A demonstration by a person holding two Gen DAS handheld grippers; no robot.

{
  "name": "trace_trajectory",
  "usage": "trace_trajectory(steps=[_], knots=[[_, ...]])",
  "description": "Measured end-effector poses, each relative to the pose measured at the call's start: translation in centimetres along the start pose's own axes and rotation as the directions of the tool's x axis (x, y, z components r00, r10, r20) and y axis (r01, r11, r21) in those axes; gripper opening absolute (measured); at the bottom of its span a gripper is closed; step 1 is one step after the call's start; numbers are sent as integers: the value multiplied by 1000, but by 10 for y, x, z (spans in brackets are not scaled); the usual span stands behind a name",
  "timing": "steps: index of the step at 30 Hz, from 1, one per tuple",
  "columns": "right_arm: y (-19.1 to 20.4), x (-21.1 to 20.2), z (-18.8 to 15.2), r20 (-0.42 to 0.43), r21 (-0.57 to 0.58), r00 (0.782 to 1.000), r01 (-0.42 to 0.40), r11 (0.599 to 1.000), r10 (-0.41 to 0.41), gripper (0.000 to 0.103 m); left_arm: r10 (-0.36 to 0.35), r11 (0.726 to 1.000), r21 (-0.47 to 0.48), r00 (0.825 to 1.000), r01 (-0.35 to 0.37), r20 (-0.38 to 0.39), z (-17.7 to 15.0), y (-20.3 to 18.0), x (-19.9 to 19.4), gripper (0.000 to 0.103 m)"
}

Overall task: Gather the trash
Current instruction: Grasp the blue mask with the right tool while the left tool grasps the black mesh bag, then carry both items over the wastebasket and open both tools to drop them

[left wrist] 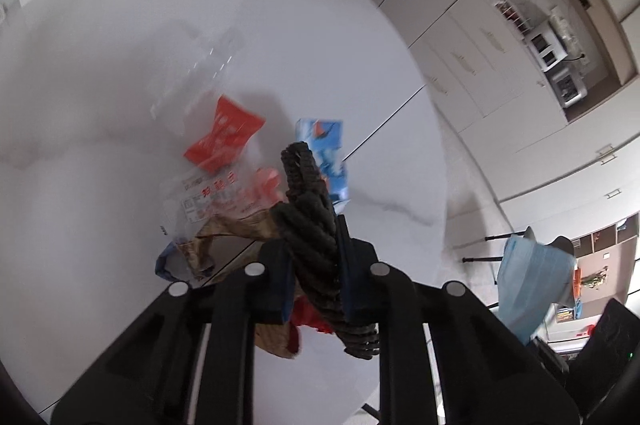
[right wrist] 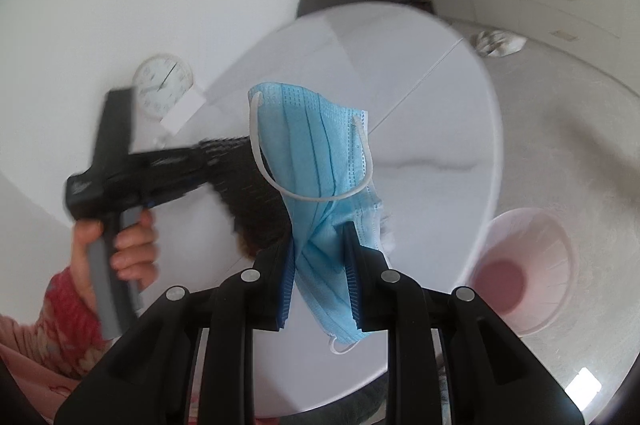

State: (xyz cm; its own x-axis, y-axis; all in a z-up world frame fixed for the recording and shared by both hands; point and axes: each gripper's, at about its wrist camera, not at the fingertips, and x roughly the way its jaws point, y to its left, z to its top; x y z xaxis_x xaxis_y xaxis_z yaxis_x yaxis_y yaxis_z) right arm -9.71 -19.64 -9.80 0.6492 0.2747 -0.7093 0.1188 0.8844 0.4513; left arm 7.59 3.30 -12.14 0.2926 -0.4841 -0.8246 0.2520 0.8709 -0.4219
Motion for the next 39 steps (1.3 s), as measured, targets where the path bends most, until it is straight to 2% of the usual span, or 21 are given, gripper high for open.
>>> trace_trajectory(steps=[4,7,11,15,18,20,22,24,27,29,31,33,36,39], knots=[[-40,-20,6,30,39,994,107,994,-108,23,-7,999,44,998,4,59,3,-21,-22,16],[-86,-16,0,-3,88,980,200,976,-201,24,-25,997,74,996,19,82,2,-38,-36,16],[-171,36,-28,-163,156,949,293,943,-268,24,-60,991,127,995,49,85,-4,-72,-42,16],[-240,105,-63,-314,208,914,331,921,-257,24,-59,978,204,997,46,59,-21,-110,-35,16],[-281,147,-82,-376,242,898,331,912,-227,26,-26,962,272,999,17,30,-37,-141,-17,16],[-297,171,-90,-402,254,891,330,909,-212,33,1,953,303,1000,-7,22,-48,-155,-8,16],[-308,188,-94,-427,266,884,322,909,-188,57,34,941,338,999,-34,8,-57,-172,9,16],[-312,196,-93,-434,271,881,324,906,-185,63,42,936,351,999,-31,-23,-66,-189,27,16],[-321,170,-87,-401,275,897,311,910,-185,71,54,931,365,996,-27,-64,-75,-212,55,16],[-315,137,-81,-353,271,912,314,910,-209,74,58,926,376,994,-20,-89,-82,-227,74,16],[-311,96,-72,-296,257,921,331,908,-253,83,75,919,392,991,-25,-111,-93,-242,97,16],[-305,47,-66,-229,248,931,339,908,-285,87,93,911,412,985,-27,-142,-103,-256,123,16],[-300,-6,-61,-157,239,933,355,904,-324,91,138,901,433,967,-32,-215,-122,-268,175,16],[-307,-28,-53,-126,251,927,374,893,-352,91,188,883,468,941,-37,-281,-148,-276,237,16]])
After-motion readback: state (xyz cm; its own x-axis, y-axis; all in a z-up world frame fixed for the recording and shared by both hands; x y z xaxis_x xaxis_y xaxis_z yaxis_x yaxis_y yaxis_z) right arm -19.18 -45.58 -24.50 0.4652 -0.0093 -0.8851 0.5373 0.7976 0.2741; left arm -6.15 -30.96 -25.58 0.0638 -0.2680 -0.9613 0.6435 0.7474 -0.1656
